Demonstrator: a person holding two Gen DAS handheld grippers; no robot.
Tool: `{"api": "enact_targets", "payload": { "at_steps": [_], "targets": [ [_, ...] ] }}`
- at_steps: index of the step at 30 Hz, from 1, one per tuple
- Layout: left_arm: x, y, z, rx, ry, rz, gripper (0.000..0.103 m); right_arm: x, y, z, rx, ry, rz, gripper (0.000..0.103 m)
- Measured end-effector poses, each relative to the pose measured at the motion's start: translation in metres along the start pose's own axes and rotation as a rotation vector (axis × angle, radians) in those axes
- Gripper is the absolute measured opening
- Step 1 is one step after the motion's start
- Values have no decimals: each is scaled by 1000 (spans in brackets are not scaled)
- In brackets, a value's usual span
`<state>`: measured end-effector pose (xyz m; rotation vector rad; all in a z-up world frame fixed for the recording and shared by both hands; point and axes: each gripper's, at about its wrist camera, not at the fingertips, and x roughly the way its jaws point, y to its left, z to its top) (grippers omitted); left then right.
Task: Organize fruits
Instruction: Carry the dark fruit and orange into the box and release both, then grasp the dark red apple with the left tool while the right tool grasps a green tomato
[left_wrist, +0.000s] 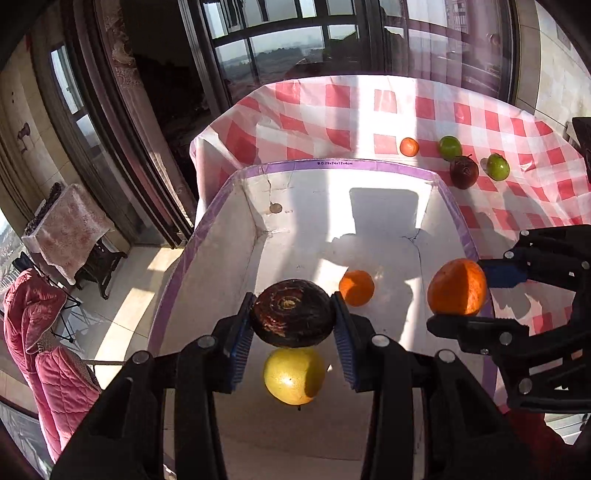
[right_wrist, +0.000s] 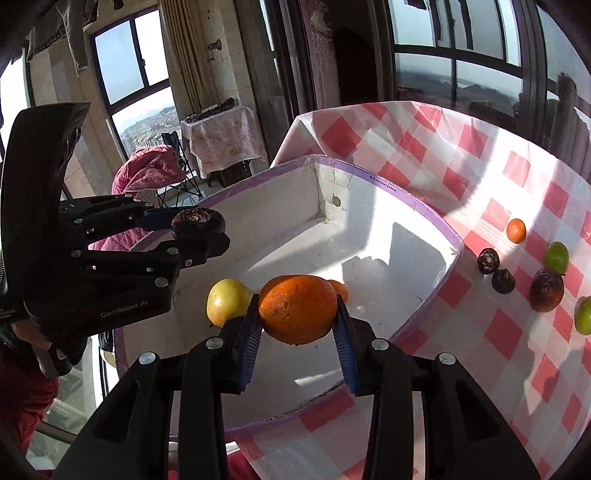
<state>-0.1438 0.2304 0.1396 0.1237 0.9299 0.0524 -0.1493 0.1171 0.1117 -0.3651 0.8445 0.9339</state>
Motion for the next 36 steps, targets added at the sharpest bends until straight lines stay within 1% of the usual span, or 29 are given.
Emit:
{"api": "enact_targets", "payload": {
  "at_steps": [2,4,7,10,13,15,20,21,22,23,24,25,26,28,29,31,32,33,34,35,36],
  "targets": [
    [24,14,11,-32,104,-63,41,18,14,1,-66,101,25,38],
    [50,25,20,-46,201,-105,41,34,29,0,-142,183,19,38],
    [95,27,21,-27,345,-104,41,54,45,-4,-211,293,20,38],
    [130,25,15,-1,446,-87,41,75,55,-10,-275,391,-17,38],
    [146,24,9,8,479,-82,41,92,60,-20,-324,474,-56,38],
    [148,22,5,20,484,-82,41,99,64,-25,-349,505,-67,38],
    [151,20,0,37,500,-62,41,99,71,-28,-369,514,-86,39],
    [151,20,0,37,501,-56,41,97,71,-29,-368,510,-84,46],
    [150,21,0,34,501,-47,42,93,72,-29,-371,493,-81,51],
    [149,22,1,24,502,-41,49,88,72,-27,-373,463,-80,64],
    [147,23,4,9,497,-33,66,82,69,-26,-364,430,-76,67],
    [144,24,7,-3,483,-14,75,72,65,-24,-341,392,-59,67],
    [140,25,12,-7,462,16,80,61,59,-22,-309,345,-32,67],
    [129,24,24,-2,410,105,80,28,39,-14,-221,199,53,68],
    [120,23,33,-5,360,154,80,8,26,-12,-173,114,94,70],
    [92,16,56,-27,218,209,81,-33,-6,-12,-81,-71,148,78],
    [76,10,70,-52,133,231,86,-55,-26,-17,-30,-173,154,85],
    [57,3,83,-85,39,242,94,-72,-47,-22,19,-257,142,87],
    [41,-5,96,-116,-49,232,99,-87,-69,-29,73,-332,109,87],
    [27,-14,113,-144,-131,205,101,-102,-94,-40,138,-399,57,87],
    [14,-29,127,-168,-192,168,101,-112,-119,-51,203,-446,4,87]
  ]
}}
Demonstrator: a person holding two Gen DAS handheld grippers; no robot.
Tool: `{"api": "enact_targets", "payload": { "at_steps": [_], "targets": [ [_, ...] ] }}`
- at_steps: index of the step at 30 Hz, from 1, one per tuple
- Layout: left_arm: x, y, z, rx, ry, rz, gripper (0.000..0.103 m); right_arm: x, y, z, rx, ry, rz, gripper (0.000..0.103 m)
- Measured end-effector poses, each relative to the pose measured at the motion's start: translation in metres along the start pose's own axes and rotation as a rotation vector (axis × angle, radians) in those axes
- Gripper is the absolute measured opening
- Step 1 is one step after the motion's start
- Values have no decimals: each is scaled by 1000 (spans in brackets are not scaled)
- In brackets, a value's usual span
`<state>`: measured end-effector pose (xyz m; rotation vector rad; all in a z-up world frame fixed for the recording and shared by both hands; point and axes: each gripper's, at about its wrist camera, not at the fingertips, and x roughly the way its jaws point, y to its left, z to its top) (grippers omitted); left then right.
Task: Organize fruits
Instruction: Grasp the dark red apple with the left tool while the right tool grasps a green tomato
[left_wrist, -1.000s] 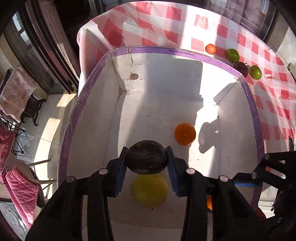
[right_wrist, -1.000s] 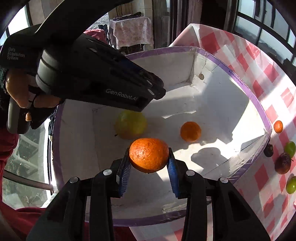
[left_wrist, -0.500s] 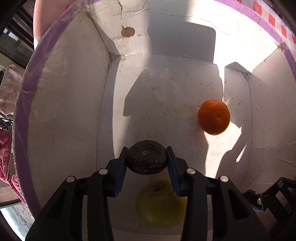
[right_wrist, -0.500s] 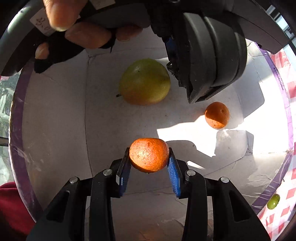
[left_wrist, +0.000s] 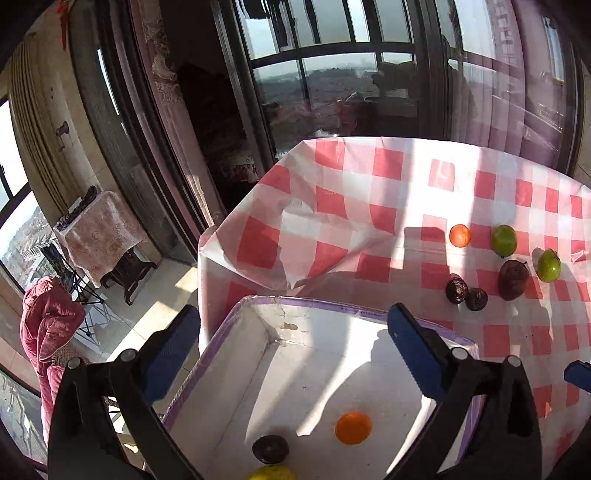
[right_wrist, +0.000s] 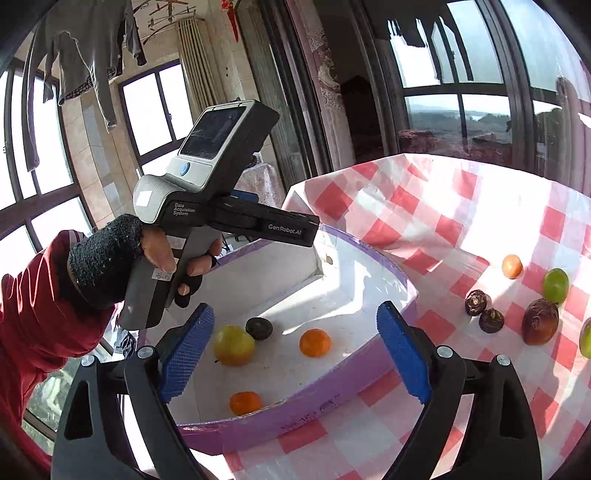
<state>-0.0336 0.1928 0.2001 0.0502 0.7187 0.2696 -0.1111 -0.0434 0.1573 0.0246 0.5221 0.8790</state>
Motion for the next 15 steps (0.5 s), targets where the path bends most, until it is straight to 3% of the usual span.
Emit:
{"api": "enact_targets", "payload": {
  "at_steps": [2,4,8,11,15],
  "targets": [
    [-7,-41,35,-33,-41,-106,101,-17,-58,-5,114,-63,-129,87],
    [2,-89,60,-30,-20,-197,101,-11,-124,-8,244,-47,-290,87],
    [27,-192,52,37,72,-279,101,-35,-217,-51,418,-10,-542,87],
    [60,-259,30,137,130,-274,101,-41,-257,-83,524,23,-617,87],
    [102,-306,-13,195,121,-186,101,-44,-283,-108,597,41,-621,87]
  ]
}}
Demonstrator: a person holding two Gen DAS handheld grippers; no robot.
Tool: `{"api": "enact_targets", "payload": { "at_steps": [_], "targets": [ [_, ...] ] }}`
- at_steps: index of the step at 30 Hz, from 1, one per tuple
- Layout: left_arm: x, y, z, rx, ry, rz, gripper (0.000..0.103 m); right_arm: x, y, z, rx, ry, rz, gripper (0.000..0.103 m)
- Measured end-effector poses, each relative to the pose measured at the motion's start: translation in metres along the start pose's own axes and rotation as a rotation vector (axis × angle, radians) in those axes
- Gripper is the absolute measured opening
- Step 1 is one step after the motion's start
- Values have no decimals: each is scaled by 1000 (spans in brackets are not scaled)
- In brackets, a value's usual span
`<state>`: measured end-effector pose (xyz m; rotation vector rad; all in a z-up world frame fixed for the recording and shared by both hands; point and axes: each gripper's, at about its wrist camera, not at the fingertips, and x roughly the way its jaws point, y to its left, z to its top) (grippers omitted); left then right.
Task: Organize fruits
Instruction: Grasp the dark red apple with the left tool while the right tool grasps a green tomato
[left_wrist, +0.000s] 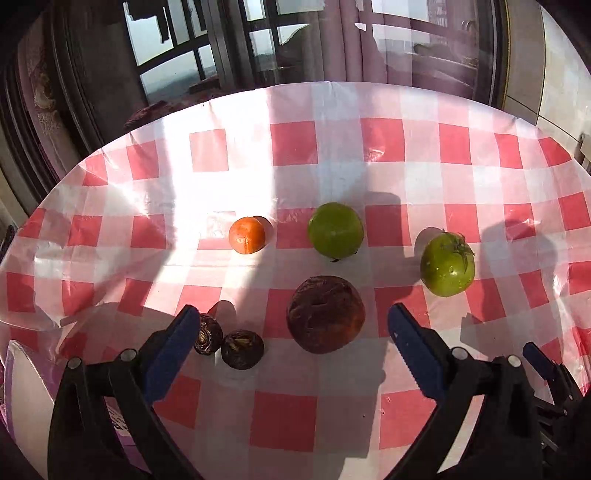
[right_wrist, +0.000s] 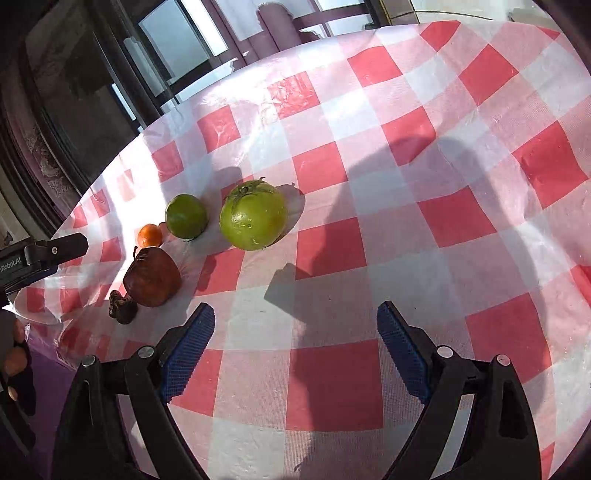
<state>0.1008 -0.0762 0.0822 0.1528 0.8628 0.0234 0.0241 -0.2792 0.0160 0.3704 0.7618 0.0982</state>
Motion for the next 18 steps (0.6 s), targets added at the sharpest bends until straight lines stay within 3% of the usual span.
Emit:
{"api": "enact_targets", "payload": {
  "at_steps": [2,7,11,13,15,18],
  "targets": [
    [18,-5,-9,-43,13,9,101,0,-4,1,27,0,30,87],
    [42,5,-25,-225,0,-36,101,7,6,7,-9,-14,0,87],
    [60,-2,-30,-194,-24,-14,101,14,13,8,-20,-8,9,87],
    [69,-3,-28,-186,-3,-27,101,16,10,10,3,-12,8,87],
    [68,-1,-24,-198,-38,-49,101,19,8,13,20,-13,5,87],
    [79,-1,-22,-184,14,-50,101,30,14,23,2,-10,1,87]
  ]
}}
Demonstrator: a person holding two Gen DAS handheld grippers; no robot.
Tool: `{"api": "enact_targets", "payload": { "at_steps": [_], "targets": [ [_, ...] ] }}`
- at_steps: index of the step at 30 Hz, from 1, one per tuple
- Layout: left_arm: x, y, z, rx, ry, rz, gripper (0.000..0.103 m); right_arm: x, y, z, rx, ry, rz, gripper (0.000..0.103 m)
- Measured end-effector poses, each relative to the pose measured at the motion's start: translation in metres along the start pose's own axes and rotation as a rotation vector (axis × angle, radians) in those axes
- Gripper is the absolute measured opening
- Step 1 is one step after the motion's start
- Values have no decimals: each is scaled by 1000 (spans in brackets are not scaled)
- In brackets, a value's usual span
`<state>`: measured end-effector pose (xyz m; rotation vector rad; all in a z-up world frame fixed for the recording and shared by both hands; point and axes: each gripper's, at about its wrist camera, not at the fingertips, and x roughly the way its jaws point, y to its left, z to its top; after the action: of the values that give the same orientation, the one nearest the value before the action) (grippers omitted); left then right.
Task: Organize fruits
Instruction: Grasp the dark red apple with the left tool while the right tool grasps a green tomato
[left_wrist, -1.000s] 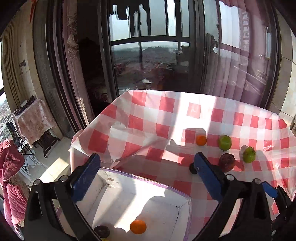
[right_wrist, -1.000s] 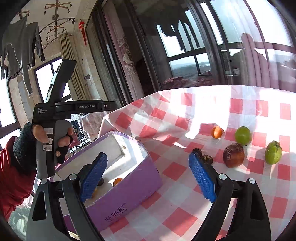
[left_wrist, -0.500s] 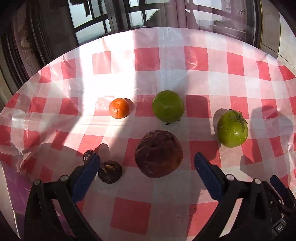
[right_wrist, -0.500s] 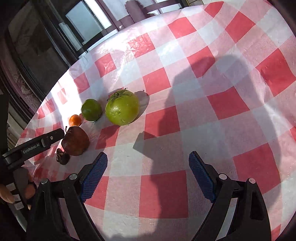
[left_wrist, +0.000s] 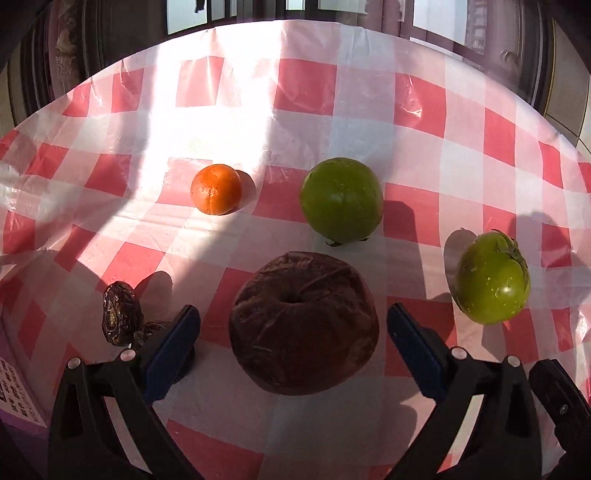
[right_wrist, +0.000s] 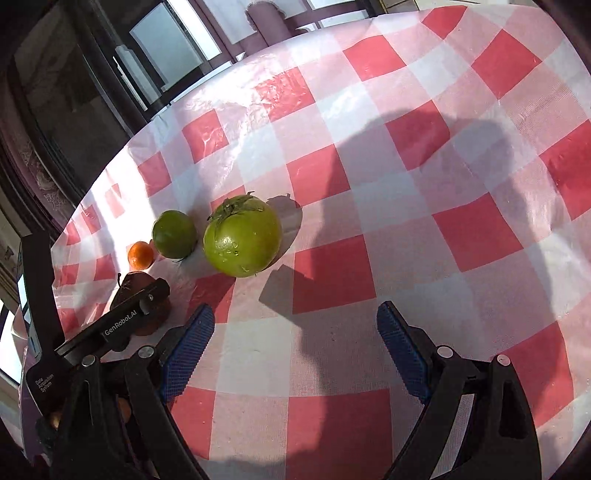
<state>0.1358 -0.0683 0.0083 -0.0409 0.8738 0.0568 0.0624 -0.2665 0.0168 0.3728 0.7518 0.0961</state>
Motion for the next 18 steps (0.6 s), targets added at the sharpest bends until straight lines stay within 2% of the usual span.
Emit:
{"api": "enact_targets", "payload": {
  "at_steps": [7,12,16,18],
  "targets": [
    [16,-6,4,32,59,52,100,42,28,29,-71,36,-15,87],
    [20,-6,6,34,62,56,100,72,45,45,-147,88,-66,87],
    [21,-6,7,34,63,59,101,86,61,47,-236,120,-144,88],
    [21,-6,7,35,63,59,101,89,66,45,-265,123,-196,80]
  ]
}}
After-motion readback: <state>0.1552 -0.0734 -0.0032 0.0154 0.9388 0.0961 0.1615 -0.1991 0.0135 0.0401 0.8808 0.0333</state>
